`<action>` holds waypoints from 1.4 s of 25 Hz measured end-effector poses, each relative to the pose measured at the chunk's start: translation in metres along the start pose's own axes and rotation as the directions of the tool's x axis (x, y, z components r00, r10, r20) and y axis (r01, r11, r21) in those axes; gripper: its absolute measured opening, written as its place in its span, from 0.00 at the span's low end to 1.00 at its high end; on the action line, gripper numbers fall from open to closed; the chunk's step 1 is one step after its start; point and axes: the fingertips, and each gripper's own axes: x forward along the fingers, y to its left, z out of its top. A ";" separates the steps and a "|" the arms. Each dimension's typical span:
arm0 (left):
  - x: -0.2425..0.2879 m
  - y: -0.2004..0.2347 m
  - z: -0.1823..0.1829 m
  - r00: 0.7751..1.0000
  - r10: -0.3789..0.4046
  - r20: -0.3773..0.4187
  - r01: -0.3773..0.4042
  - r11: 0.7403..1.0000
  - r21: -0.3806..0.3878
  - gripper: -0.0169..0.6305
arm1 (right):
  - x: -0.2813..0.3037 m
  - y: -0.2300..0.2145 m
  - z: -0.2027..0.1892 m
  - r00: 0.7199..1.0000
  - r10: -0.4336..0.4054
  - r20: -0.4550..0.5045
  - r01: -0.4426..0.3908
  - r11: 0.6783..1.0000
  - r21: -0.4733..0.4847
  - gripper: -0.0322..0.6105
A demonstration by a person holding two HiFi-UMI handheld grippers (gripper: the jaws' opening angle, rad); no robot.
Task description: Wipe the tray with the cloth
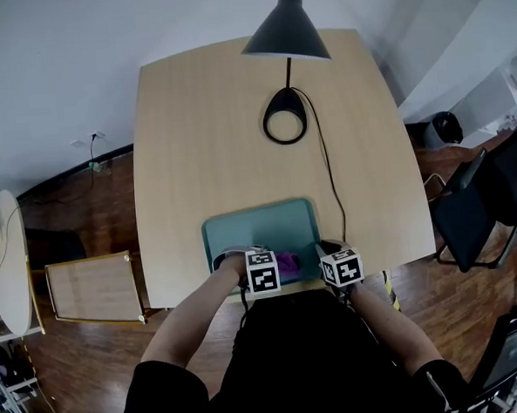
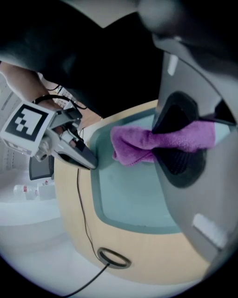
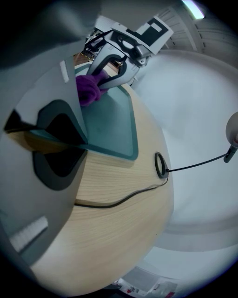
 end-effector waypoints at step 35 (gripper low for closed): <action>0.001 -0.034 -0.017 0.999 -0.022 0.029 0.027 0.981 -0.193 0.19 | 0.001 -0.003 0.002 1.000 -0.002 -0.004 0.002 1.000 -0.002 0.11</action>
